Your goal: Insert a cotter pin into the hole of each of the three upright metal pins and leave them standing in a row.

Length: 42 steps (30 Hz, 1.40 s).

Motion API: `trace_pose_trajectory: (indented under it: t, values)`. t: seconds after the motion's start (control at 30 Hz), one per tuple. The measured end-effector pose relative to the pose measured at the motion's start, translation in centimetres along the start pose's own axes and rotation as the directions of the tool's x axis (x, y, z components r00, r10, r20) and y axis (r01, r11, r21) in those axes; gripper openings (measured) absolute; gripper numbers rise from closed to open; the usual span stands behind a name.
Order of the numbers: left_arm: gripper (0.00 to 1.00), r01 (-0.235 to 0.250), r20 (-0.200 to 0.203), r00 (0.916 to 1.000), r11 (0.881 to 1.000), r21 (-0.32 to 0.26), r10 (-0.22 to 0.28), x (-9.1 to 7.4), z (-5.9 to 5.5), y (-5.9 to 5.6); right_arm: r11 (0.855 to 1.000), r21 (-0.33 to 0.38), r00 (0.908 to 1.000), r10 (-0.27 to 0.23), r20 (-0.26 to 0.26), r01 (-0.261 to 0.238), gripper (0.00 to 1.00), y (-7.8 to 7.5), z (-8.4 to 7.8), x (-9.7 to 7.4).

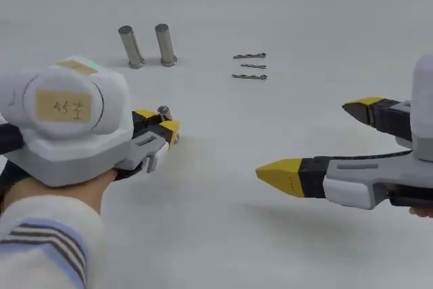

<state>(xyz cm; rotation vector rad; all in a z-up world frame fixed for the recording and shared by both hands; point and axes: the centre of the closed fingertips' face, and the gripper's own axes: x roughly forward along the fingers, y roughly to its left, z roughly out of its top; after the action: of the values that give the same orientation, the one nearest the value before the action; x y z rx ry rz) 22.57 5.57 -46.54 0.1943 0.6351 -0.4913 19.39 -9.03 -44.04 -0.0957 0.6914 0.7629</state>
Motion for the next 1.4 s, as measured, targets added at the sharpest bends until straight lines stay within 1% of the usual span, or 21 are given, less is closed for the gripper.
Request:
trace_pose_trajectory:
  t: [0.07,0.13,0.17,0.23,0.37,0.43,0.53,0.6,0.67,0.73,0.77,0.8,0.83,0.93,1.03,1.07,1.17,1.23,1.3,1.33,1.4]
  values:
    - [0.08,0.017,-0.037,0.9992,0.999,0.047,-0.015,0.1,-0.7,-0.2,1.000,-0.003,1.0000,-0.001,0.000,0.001,0.93,0.0,0.0,0.0]
    - [0.16,0.043,-0.065,0.9970,0.999,0.009,-0.043,0.1,-1.4,-0.8,1.000,-0.014,1.0000,-0.001,0.001,0.001,0.93,0.0,0.1,-0.1]
    - [0.21,0.045,-0.067,0.9968,0.999,0.014,-0.044,0.0,-1.4,-0.8,1.000,-0.017,1.0000,-0.001,0.001,0.001,0.93,0.0,0.2,-0.1]
    - [0.30,0.052,-0.061,0.9969,0.999,0.018,-0.050,-0.1,-1.3,-1.0,1.000,-0.018,1.0000,0.002,0.001,-0.002,0.93,0.1,0.3,-0.1]
    - [0.43,0.094,-0.046,0.9945,0.996,0.003,-0.094,-0.5,-0.9,-1.4,1.000,-0.024,1.0000,0.006,0.003,-0.006,0.93,0.3,0.6,0.0]
    - [0.48,0.106,-0.051,0.9933,0.994,0.039,-0.104,-0.6,-0.9,-1.3,0.999,-0.031,0.9999,0.016,0.001,-0.016,0.93,0.5,0.8,0.3]
    - [0.58,0.126,-0.047,0.9911,0.991,0.041,-0.124,-0.9,-0.9,-1.0,0.998,-0.051,0.9996,0.026,-0.010,-0.026,0.93,0.5,0.9,0.6]
    - [0.65,0.143,-0.024,0.9895,0.988,0.049,-0.142,-1.3,-0.5,-0.9,0.998,-0.062,0.9995,0.030,-0.013,-0.030,0.93,0.5,1.1,0.7]
    - [0.67,0.158,-0.007,0.9874,0.986,0.060,-0.158,-1.7,-0.1,-0.8,0.998,-0.063,0.9996,0.027,-0.012,-0.028,0.93,0.4,1.3,0.7]
    - [0.67,0.218,0.006,0.9757,0.973,0.073,-0.219,-2.2,0.4,-1.1,0.998,-0.062,0.9996,0.026,-0.014,-0.027,0.93,0.3,1.4,0.7]
    - [0.68,0.230,0.014,0.9727,0.970,0.079,-0.232,-2.4,0.6,-1.1,0.998,-0.064,0.9995,0.026,-0.018,-0.027,0.93,0.3,1.3,0.7]
    - [0.69,0.251,0.029,0.9665,0.964,0.092,-0.255,-2.6,0.9,-1.2,0.997,-0.068,0.9994,0.025,-0.023,-0.026,0.93,0.2,1.3,0.7]
    - [0.71,0.260,0.036,0.9638,0.961,0.090,-0.264,-2.7,1.1,-1.2,0.997,-0.075,0.9993,0.023,-0.030,-0.025,0.93,0.1,1.2,0.7]
    - [0.81,0.298,0.051,0.9515,0.950,0.089,-0.303,-3.1,1.4,-1.2,0.996,-0.084,0.9990,0.017,-0.041,-0.020,0.93,-0.1,1.2,0.6]
    - [0.93,0.311,0.041,0.9476,0.944,0.109,-0.317,-3.0,1.1,-1.0,0.996,-0.086,0.9987,0.006,-0.051,-0.010,0.93,-0.5,1.1,0.5]
    - [0.98,0.327,0.039,0.9422,0.939,0.106,-0.333,-3.1,1.1,-1.2,0.996,-0.086,0.9985,0.000,-0.055,-0.005,0.93,-0.6,1.1,0.4]
    - [0.99,0.380,0.062,0.9203,0.920,0.095,-0.386,-3.5,1.3,-1.7,0.996,-0.093,0.9975,-0.013,-0.069,0.007,0.93,-1.2,1.1,0.3]
    - [0.99,0.396,0.075,0.9120,0.913,0.095,-0.403,-3.6,1.4,-1.8,0.995,-0.103,0.9966,-0.018,-0.081,0.010,0.93,-1.6,1.1,0.2]
    - [0.99,0.400,0.078,0.9098,0.911,0.098,-0.408,-3.6,1.3,-1.9,0.993,-0.114,0.9954,-0.021,-0.094,0.010,0.92,-1.9,1.1,0.3]
    - [0.99,0.400,0.073,0.9099,0.910,0.104,-0.408,-3.6,1.2,-1.9,0.993,-0.119,0.9933,-0.026,-0.112,0.013,0.92,-2.2,1.0,0.4]
    - [0.99,0.408,0.062,0.9075,0.907,0.102,-0.415,-3.5,0.8,-1.9,0.992,-0.125,0.9836,-0.037,-0.176,0.014,0.89,-3.0,0.5,0.5]
